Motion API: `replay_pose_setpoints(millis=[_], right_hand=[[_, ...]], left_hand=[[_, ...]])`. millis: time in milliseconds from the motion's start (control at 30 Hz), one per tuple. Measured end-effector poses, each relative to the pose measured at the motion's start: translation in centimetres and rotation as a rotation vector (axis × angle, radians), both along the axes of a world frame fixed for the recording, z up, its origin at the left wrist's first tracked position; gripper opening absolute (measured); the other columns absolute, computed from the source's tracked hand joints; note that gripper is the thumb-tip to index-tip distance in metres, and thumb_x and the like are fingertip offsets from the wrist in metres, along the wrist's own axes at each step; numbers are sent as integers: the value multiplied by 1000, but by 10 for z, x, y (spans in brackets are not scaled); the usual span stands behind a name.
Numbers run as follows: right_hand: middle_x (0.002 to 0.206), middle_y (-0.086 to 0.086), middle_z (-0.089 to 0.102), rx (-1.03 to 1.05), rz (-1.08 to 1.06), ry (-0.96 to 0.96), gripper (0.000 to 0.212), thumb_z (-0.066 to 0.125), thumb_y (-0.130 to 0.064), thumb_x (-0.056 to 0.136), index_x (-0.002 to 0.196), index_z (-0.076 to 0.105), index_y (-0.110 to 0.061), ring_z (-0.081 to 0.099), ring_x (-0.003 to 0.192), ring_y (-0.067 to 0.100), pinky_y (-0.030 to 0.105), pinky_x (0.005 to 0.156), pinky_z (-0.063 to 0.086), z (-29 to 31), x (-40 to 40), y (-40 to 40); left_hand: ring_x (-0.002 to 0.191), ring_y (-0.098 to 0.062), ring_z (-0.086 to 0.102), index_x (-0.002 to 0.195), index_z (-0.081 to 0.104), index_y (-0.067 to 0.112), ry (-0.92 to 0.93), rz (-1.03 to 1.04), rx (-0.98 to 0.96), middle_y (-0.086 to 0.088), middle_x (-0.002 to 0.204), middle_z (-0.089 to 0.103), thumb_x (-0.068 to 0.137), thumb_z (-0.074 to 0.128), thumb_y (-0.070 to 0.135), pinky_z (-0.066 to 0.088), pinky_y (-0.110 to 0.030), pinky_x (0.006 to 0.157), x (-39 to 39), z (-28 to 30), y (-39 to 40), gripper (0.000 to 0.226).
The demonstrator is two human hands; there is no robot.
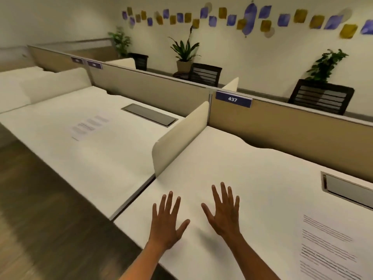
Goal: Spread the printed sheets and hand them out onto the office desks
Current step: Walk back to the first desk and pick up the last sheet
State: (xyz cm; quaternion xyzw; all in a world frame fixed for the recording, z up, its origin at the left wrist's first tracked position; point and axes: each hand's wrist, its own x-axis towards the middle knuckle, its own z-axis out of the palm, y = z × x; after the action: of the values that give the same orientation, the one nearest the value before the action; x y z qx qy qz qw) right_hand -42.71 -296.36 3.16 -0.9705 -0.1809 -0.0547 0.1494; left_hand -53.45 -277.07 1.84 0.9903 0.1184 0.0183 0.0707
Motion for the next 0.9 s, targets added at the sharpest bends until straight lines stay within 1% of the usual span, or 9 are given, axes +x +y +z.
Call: replay_pose_setpoints(millis=[167, 233, 300, 400, 433, 500, 633, 767, 900], right_hand=[[163, 4, 8, -46, 132, 29, 82, 22, -78, 86, 154, 16, -32, 9, 150, 30, 59, 117, 13, -6, -45, 86], [163, 3, 6, -58, 205, 17, 82, 21, -79, 85, 153, 16, -34, 8, 150, 30, 60, 118, 12, -4, -84, 144], [164, 2, 5, -37, 237, 43, 82, 21, -80, 85, 153, 15, -35, 5, 150, 29, 59, 117, 6, -4, -107, 175], [164, -1, 3, -48, 363, 32, 81, 24, -82, 83, 152, 16, -39, 0, 150, 26, 54, 118, -2, 3, -158, 259], [164, -3, -1, -59, 362, 40, 81, 23, -83, 83, 152, 13, -41, -2, 151, 26, 53, 118, -4, 1, -159, 261], [163, -5, -6, -50, 457, 7, 82, 22, -84, 82, 152, 10, -43, -4, 151, 24, 55, 118, -5, 7, -192, 321], [163, -3, -4, -69, 544, -20, 81, 19, -82, 83, 152, 13, -40, -2, 150, 26, 59, 119, 3, 19, -220, 380], [163, -2, -10, -100, 724, -46, 79, 15, -80, 84, 152, 3, -41, -11, 149, 24, 54, 120, -3, 29, -261, 467], [163, 0, -5, -88, 858, -47, 78, 17, -77, 86, 153, 5, -39, -7, 150, 26, 55, 119, 3, 30, -293, 550]], left_hand=[[147, -30, 10, 150, 28, 26, 10, 114, 13, -8, 161, 18, 85, 26, 78, 0, -53, 113, -58, -7, 63, 84], [147, -32, 16, 150, 30, 28, -4, 183, -6, -7, 161, 17, 84, 22, 80, 9, -56, 118, -102, -6, 112, 84], [147, -33, 17, 151, 25, 30, -12, 223, -1, -7, 161, 13, 83, 20, 79, 13, -58, 116, -126, -8, 137, 84], [147, -33, 16, 151, 23, 30, -44, 331, -42, -7, 161, 12, 84, 28, 76, -4, -52, 119, -189, -7, 207, 82], [147, -32, 16, 151, 23, 30, -60, 329, -43, -6, 161, 11, 84, 27, 76, -11, -49, 115, -190, -7, 210, 82], [147, -31, 17, 151, 26, 29, -68, 419, -71, -7, 161, 14, 85, 24, 77, -17, -45, 111, -236, -5, 256, 82], [149, -29, 10, 152, 21, 30, -143, 534, -87, -5, 162, 6, 85, 24, 77, -14, -47, 113, -277, 0, 307, 82], [149, -25, -6, 154, 11, 31, -204, 734, -78, -3, 162, -7, 85, 26, 75, -3, -53, 117, -339, 5, 373, 83], [149, -27, -1, 153, 17, 30, -231, 880, -97, -3, 163, -1, 84, 31, 75, 1, -55, 117, -388, 9, 429, 83]])
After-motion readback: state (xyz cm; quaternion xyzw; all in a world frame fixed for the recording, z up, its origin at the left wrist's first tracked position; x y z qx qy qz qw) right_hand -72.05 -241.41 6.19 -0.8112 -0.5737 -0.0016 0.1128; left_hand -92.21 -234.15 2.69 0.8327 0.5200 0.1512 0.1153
